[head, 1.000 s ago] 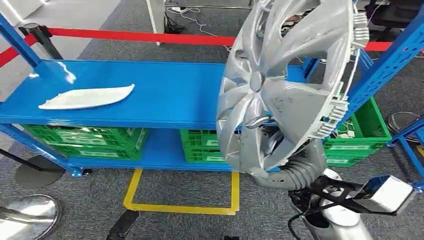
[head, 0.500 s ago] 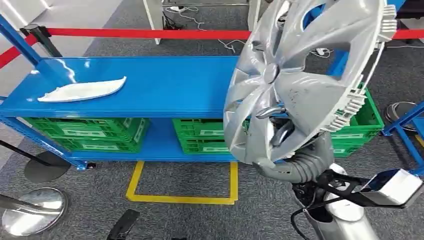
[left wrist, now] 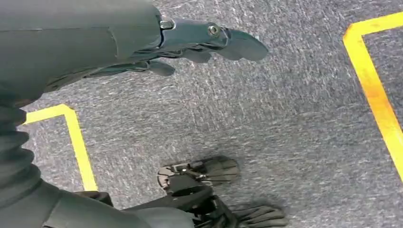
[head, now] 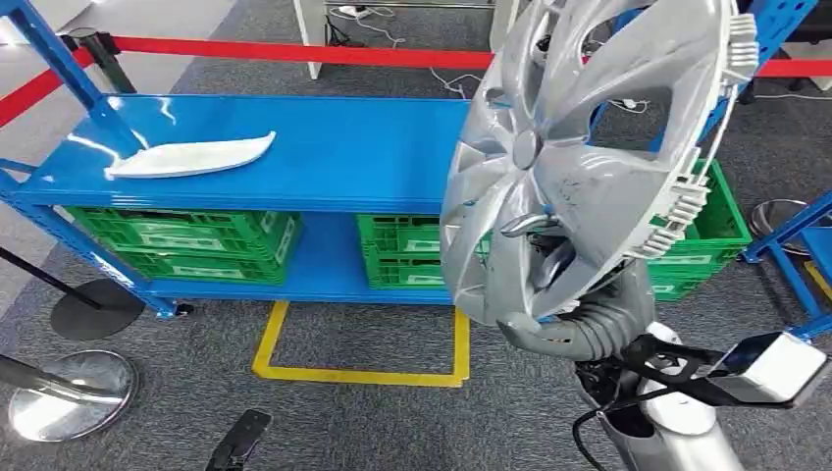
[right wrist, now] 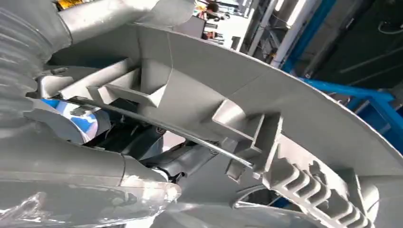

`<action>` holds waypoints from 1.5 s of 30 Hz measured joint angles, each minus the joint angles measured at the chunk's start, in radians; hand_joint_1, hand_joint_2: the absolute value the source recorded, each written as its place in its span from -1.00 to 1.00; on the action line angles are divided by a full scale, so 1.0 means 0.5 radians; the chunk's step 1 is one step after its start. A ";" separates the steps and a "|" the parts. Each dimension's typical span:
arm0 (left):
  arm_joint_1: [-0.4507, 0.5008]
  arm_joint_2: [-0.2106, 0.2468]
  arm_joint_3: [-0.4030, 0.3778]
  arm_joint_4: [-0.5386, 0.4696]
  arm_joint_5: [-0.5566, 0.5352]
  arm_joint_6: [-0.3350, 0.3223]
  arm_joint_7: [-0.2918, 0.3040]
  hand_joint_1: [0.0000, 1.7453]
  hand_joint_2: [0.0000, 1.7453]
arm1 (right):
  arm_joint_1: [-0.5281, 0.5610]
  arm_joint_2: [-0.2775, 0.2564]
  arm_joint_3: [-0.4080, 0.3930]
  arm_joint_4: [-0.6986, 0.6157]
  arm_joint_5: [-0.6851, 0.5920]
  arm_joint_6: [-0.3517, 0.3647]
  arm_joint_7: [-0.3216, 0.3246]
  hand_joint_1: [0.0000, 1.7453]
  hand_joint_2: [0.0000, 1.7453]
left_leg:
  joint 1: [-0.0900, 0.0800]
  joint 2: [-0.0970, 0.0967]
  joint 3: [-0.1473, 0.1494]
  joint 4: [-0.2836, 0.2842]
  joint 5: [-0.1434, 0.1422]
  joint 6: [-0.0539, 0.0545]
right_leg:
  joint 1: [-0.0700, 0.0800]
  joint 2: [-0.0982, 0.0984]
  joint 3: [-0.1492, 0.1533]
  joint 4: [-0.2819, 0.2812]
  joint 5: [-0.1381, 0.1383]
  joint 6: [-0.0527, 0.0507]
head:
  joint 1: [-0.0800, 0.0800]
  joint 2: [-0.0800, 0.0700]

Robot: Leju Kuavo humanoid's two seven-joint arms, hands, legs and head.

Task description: Take the parts from the cabinet and place them on the table.

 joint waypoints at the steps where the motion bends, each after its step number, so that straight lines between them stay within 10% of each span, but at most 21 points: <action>1: 0.000 0.000 0.000 0.000 0.000 0.000 0.000 -1.00 1.00 | 0.000 0.000 0.000 0.000 0.000 0.000 0.000 1.00 1.00 | 0.000 0.000 0.000 0.000 0.000 0.000 | 0.000 0.000 0.000 0.000 0.000 0.000 | 0.000 0.000; 3: 0.000 -0.001 0.000 0.000 0.000 0.000 0.000 -1.00 1.00 | 0.001 -0.001 0.000 0.000 0.000 0.000 0.000 1.00 1.00 | 0.000 0.000 -0.002 0.000 0.001 0.000 | 0.000 0.000 -0.005 0.020 -0.013 0.001 | 0.000 0.000; 4: -0.001 0.000 -0.002 0.000 -0.008 -0.006 0.000 -1.00 1.00 | 0.017 -0.006 -0.001 0.000 0.003 -0.001 0.000 1.00 1.00 | -0.004 0.000 -0.038 0.002 0.030 0.006 | 0.003 0.002 -0.088 0.328 -0.181 0.008 | 0.002 0.000; 5: 0.001 0.001 -0.002 0.000 -0.019 -0.010 0.001 -1.00 1.00 | 0.046 -0.014 -0.002 -0.001 0.012 -0.007 -0.002 1.00 1.00 | -0.010 0.001 -0.072 0.002 0.055 0.007 | 0.004 0.002 -0.067 0.409 -0.191 0.002 | -0.001 0.000; 6: 0.000 0.001 -0.009 0.000 -0.042 -0.012 0.021 -1.00 1.00 | 0.087 -0.024 -0.008 -0.015 0.028 -0.029 -0.004 1.00 1.00 | -0.021 -0.003 -0.111 0.003 0.091 0.003 | 0.023 0.002 0.282 -0.047 -0.023 -0.049 | 0.001 0.000; 7: -0.005 -0.005 -0.020 0.000 -0.062 -0.017 0.079 -1.00 1.00 | 0.101 -0.027 -0.016 -0.050 0.047 -0.043 -0.011 1.00 1.00 | -0.014 0.004 -0.132 0.003 0.132 -0.030 | 0.043 0.004 0.395 -0.240 -0.048 -0.073 | 0.002 0.000; 9: 0.000 -0.008 -0.021 0.000 -0.064 -0.019 0.113 -1.00 1.00 | 0.121 -0.033 -0.021 -0.063 0.058 -0.050 -0.013 1.00 1.00 | -0.010 0.004 -0.132 -0.006 0.156 -0.053 | 0.050 0.005 0.386 -0.246 -0.027 -0.089 | -0.003 0.000; 11: 0.006 -0.002 -0.021 0.000 -0.070 -0.011 0.148 -1.00 1.00 | 0.134 -0.036 -0.024 -0.076 0.065 -0.055 -0.012 1.00 1.00 | -0.017 -0.001 -0.167 0.044 0.066 -0.079 | 0.024 -0.006 0.378 -0.284 0.022 -0.107 | -0.004 0.000; 15: 0.014 0.002 -0.024 0.000 -0.085 -0.002 0.193 -1.00 1.00 | 0.159 -0.041 -0.031 -0.079 0.070 -0.057 -0.012 1.00 1.00 | 0.006 0.000 -0.332 0.581 -0.255 -0.117 | 0.017 -0.009 0.287 -0.264 0.074 -0.112 | -0.013 0.000; 17: 0.016 0.004 -0.026 0.000 -0.086 -0.002 0.198 -1.00 1.00 | 0.169 -0.043 -0.031 -0.079 0.071 -0.057 -0.012 1.00 1.00 | 0.014 0.001 -0.260 0.539 -0.168 -0.128 | 0.011 -0.009 0.233 -0.247 0.103 -0.102 | -0.013 0.000; 20: 0.010 0.003 -0.036 0.000 -0.087 0.002 0.208 -1.00 1.00 | 0.175 -0.046 -0.032 -0.087 0.072 -0.059 -0.011 1.00 1.00 | 0.034 0.002 0.040 0.116 -0.057 -0.156 | 0.001 -0.007 0.169 -0.209 0.132 -0.069 | -0.016 0.000; 25: 0.031 -0.003 -0.031 0.000 -0.043 0.016 0.408 -1.00 1.00 | 0.177 -0.049 -0.034 -0.105 0.079 -0.063 0.002 1.00 1.00 | 0.010 -0.006 0.031 0.019 -0.052 -0.046 | -0.011 -0.007 0.108 -0.193 0.184 -0.016 | -0.021 0.000; 30: 0.093 -0.005 0.011 0.000 0.010 0.099 0.475 -1.00 1.00 | 0.177 -0.054 -0.034 -0.104 0.082 -0.071 0.014 1.00 1.00 | 0.000 -0.001 -0.058 0.021 0.018 0.004 | -0.011 -0.007 -0.058 0.388 -0.233 0.007 | -0.002 0.000; 32: 0.105 -0.004 0.029 0.000 0.022 0.130 0.478 -1.00 1.00 | 0.178 -0.057 -0.034 -0.104 0.082 -0.074 0.017 1.00 1.00 | -0.008 -0.002 -0.093 0.022 0.046 0.002 | -0.009 -0.007 0.006 0.378 -0.170 -0.007 | -0.002 0.000; 34: 0.113 -0.005 0.041 0.000 0.025 0.139 0.480 -1.00 1.00 | 0.177 -0.058 -0.037 -0.104 0.082 -0.078 0.018 1.00 1.00 | -0.013 -0.005 -0.118 0.022 0.072 -0.005 | 0.006 -0.007 0.234 0.067 -0.044 -0.039 | -0.003 0.000; 36: 0.112 -0.012 0.047 0.000 0.027 0.142 0.481 -1.00 1.00 | 0.170 -0.058 -0.038 -0.104 0.083 -0.078 0.019 1.00 1.00 | -0.018 -0.004 -0.133 0.024 0.092 -0.023 | 0.024 -0.006 0.434 -0.208 -0.093 -0.069 | -0.005 0.000; 40: 0.116 -0.014 0.053 0.000 0.027 0.146 0.481 -1.00 1.00 | 0.170 -0.059 -0.047 -0.105 0.084 -0.078 0.018 1.00 1.00 | -0.012 -0.001 -0.139 0.018 0.138 -0.072 | 0.030 -0.004 0.379 -0.229 -0.063 -0.083 | 0.000 0.000; 42: 0.119 -0.012 0.060 0.000 0.028 0.146 0.481 -1.00 1.00 | 0.168 -0.059 -0.047 -0.105 0.084 -0.078 0.019 1.00 1.00 | -0.010 -0.001 -0.183 0.112 0.013 -0.096 | 0.014 -0.011 0.379 -0.236 -0.029 -0.103 | -0.006 0.000; 45: 0.118 0.007 0.068 -0.001 0.091 0.179 0.456 -1.00 1.00 | 0.170 -0.058 -0.059 -0.100 0.125 -0.041 -0.008 1.00 1.00 | -0.003 0.000 -0.336 0.556 -0.247 -0.122 | 0.014 -0.013 0.322 -0.233 0.012 -0.115 | -0.011 0.000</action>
